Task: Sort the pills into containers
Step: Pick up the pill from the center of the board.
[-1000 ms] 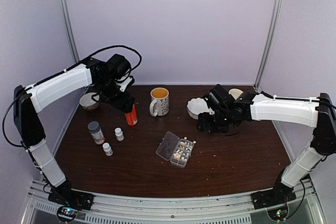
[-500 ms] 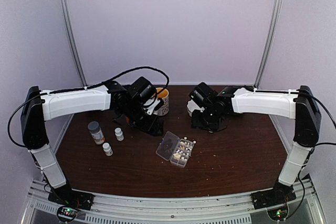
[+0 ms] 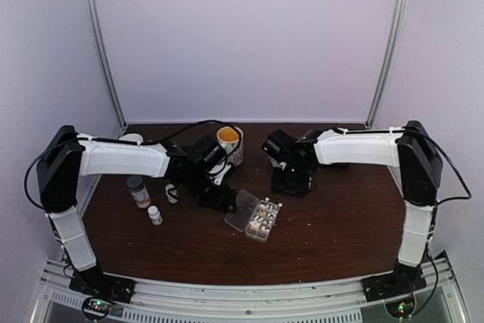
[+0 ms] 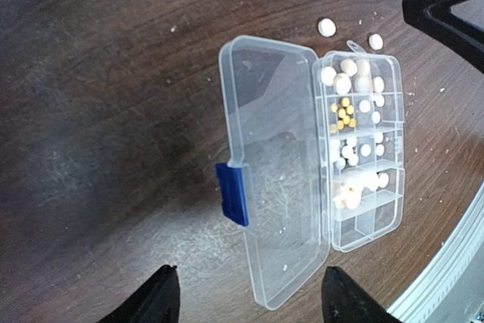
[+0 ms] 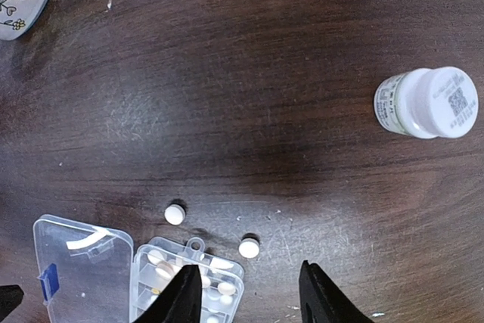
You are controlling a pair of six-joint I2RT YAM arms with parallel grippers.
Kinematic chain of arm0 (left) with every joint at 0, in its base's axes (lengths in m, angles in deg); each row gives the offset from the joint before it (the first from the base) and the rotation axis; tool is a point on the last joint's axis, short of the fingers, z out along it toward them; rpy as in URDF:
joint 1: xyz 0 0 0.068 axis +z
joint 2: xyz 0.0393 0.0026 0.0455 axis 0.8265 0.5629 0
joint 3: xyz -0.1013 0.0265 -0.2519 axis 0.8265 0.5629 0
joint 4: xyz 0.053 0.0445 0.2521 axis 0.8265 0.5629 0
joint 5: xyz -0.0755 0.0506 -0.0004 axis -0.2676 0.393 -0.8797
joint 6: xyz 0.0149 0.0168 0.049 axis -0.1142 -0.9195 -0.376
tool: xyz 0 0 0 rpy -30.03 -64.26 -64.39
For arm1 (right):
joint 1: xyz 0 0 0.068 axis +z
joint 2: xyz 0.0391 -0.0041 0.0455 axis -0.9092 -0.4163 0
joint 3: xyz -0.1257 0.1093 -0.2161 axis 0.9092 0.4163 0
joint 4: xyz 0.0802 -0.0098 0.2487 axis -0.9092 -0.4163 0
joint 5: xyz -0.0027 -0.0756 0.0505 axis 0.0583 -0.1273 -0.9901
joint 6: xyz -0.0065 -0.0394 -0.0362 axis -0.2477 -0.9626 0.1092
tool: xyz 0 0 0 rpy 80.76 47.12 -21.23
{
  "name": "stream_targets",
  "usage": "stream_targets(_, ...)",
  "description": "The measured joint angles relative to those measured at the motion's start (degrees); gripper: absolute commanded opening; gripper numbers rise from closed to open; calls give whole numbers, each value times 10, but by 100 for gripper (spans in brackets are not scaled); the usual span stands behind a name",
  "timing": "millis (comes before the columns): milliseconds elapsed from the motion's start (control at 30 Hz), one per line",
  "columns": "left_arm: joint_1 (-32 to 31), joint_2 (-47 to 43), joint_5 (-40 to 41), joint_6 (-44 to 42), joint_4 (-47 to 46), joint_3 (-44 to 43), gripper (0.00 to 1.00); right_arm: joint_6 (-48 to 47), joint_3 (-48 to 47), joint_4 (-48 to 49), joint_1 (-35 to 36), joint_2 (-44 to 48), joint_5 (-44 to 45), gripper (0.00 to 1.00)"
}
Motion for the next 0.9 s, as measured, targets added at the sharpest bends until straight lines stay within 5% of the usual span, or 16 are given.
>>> stream_targets(633,-12,54,-12,17,-25,6,25,12,-46,-31,-1,-46,0,41)
stream_targets(900,-12,41,-18,16,-25,12,24,12,-46,-33,-1,-56,-1,41)
